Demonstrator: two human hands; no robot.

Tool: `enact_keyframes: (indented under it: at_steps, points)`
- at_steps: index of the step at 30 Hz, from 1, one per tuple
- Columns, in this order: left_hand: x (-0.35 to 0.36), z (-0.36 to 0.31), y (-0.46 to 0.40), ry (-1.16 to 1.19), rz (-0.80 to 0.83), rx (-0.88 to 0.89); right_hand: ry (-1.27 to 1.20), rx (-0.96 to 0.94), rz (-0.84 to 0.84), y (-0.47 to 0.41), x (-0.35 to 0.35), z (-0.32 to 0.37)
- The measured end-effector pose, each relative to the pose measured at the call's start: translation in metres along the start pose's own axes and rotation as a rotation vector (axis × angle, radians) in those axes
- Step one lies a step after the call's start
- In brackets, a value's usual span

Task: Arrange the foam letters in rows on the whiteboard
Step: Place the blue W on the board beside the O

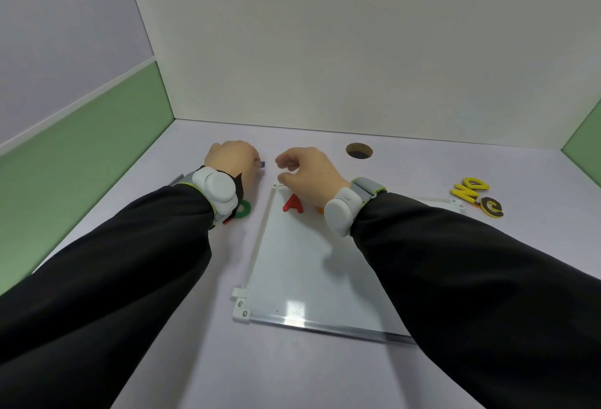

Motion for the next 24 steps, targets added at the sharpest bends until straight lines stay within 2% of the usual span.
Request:
enact_keyframes:
  at_steps: [3,7,11,15,19,21,24]
  points:
    - [-0.012,-0.009,0.003,0.120,-0.072,0.094,-0.042,0.011,-0.048,0.002,-0.008,-0.001]
    - [-0.025,-0.026,0.014,0.097,-0.145,0.231,-0.107,0.023,-0.116,0.007,-0.021,0.002]
    - [-0.035,-0.046,0.026,0.143,-0.115,0.313,-0.145,0.057,-0.177,0.015,-0.032,-0.001]
    - [-0.040,-0.054,0.041,0.448,-0.040,0.293,-0.117,0.074,-0.162,0.027,-0.044,-0.006]
    - [-0.041,-0.057,0.050,0.515,-0.106,0.184,-0.134,0.097,-0.213,0.040,-0.056,-0.012]
    - [-0.033,-0.057,0.051,0.592,-0.074,0.091,-0.201,0.137,-0.260,0.045,-0.062,-0.018]
    - [-0.022,-0.065,0.057,0.908,0.000,0.029,-0.289,0.172,-0.276,0.053,-0.067,-0.027]
Point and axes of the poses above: each hand's wrist, its own y-axis away from the middle knuckle, its own x-axis out of the palm, z = x × y, the point moved 4 cm from there along -y, towards the middle knuckle, and after that the axes turned 3 degrees about y, right-handed, at the moved point
